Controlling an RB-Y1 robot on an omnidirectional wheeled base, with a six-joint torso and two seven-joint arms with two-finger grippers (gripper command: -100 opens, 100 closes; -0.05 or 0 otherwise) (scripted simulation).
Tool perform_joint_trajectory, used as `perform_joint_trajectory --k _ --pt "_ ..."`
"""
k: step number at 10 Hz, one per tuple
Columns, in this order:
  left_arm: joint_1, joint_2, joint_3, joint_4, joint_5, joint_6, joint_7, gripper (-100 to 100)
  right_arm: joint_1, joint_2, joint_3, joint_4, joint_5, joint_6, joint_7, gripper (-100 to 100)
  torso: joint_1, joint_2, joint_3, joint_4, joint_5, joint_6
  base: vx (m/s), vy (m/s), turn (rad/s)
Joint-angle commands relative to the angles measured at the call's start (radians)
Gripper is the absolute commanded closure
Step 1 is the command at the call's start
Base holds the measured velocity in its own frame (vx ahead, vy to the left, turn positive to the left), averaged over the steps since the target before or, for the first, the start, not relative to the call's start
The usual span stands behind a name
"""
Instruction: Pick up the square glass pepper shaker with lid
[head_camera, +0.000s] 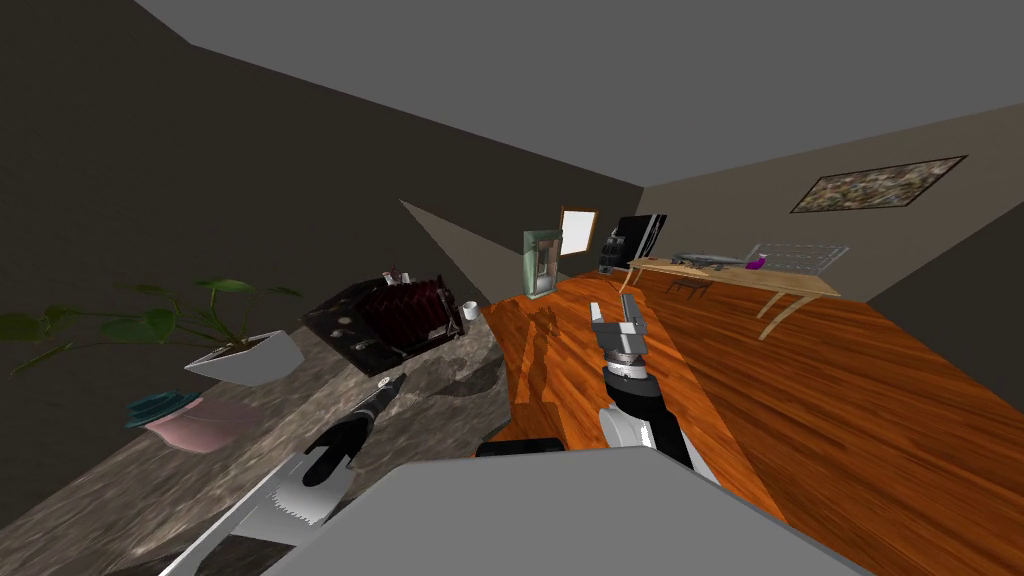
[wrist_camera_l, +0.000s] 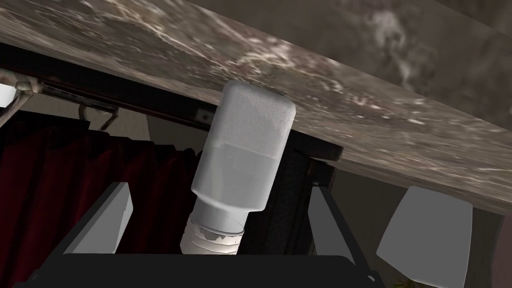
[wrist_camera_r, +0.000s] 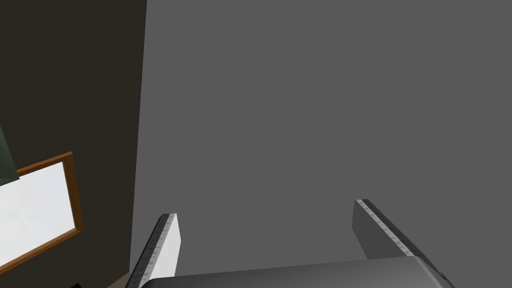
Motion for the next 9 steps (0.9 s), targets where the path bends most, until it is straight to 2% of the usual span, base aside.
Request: perform_joint_trajectory --k 1,2,4,5,6,9 --pt "0.0 0.0 0.0 0.0 0.0 0.0 0.0 0 0.0 0.0 0.0 0.0 0.0 0.0 0.0 0 0.0 0.0 0.0 0.0 0.0 0.0 0.004 -0.007 0.001" --pt "-0.016 -0.007 0.002 0.03 -0.003 -0.012 0.0 -100 0.0 0.0 0.0 0.0 0.0 0.0 0.0 0 0.002 0.001 0.001 0.0 0.0 0.0 0.024 0.011 -0.06" --pt "-0.033 -0.014 0.003 0.06 -0.006 -0.023 0.0 -100 0.0 0.0 0.0 0.0 0.0 0.0 0.0 0 0.004 0.0 0.0 0.0 0.001 0.0 0.036 0.021 -0.046" --pt "-0.027 -0.011 0.002 0.047 -0.004 -0.015 0.0 -100 0.0 0.0 0.0 0.0 0.0 0.0 0.0 0 0.005 -0.001 0.0 0.0 0.001 0.0 0.016 0.011 -0.011" --pt "-0.028 -0.011 0.002 0.048 -0.005 -0.017 0.0 100 0.0 0.0 0.0 0.0 0.0 0.0 0.0 0 0.004 0.0 0.0 0.0 0.001 0.0 0.0 0.0 0.0" --pt "-0.029 -0.01 0.004 0.047 -0.006 -0.018 -0.001 100 0.0 0.0 0.0 0.0 0.0 0.0 0.0 0 0.004 0.001 0.0 -0.001 0.002 0.0 0.0 0.0 0.0"
